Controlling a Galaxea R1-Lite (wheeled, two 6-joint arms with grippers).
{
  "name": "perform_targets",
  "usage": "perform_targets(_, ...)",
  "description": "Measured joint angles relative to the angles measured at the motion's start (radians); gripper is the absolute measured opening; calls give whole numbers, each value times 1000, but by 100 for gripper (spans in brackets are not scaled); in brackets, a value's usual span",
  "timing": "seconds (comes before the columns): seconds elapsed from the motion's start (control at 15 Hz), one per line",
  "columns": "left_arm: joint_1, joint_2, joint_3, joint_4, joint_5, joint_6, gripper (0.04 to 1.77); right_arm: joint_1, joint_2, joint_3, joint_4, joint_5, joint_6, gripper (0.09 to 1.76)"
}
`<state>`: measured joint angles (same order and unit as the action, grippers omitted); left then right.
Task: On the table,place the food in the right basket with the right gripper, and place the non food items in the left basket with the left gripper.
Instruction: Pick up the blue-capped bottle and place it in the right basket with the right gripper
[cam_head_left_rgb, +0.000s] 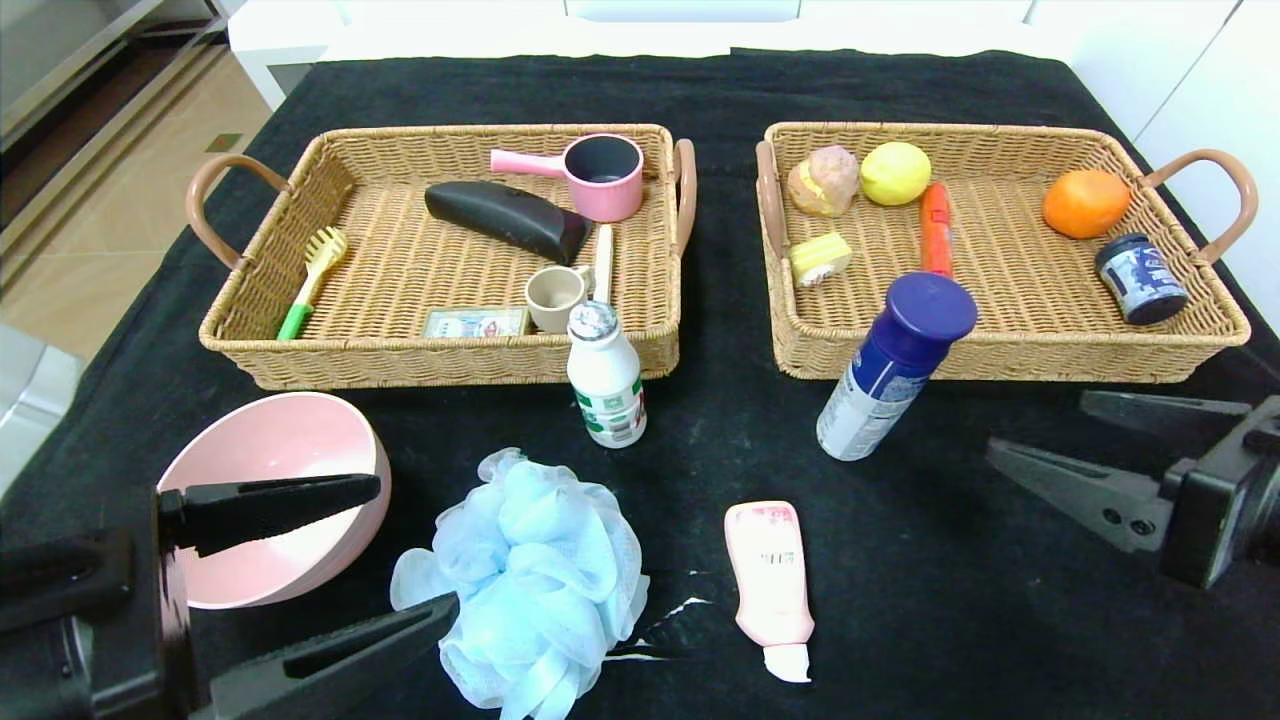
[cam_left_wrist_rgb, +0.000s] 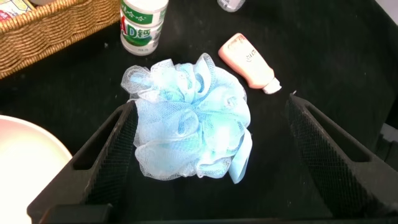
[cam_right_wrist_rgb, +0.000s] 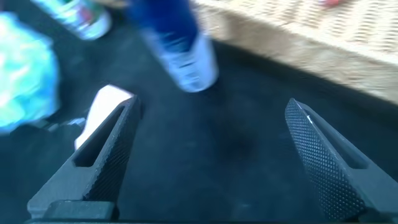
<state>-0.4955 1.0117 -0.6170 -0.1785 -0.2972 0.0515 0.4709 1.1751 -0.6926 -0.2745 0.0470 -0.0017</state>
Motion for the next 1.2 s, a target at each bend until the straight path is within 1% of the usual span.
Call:
perform_targets(0.27,0,-1,0,0,0,1,172,51,3,20,-18,7,-5,170)
perform_targets(0.47,0,-1,0,-1,0,1,172,76,30,21,-67,1,-10,170)
perform_targets(0.87,1,-4,-1,-1,0,2,172,120,138,-12,-170,-70,-21,170)
perform_targets(1.2,2,-6,-2,-1,0,2,172,128,226,-58,-229,-148,-30,170)
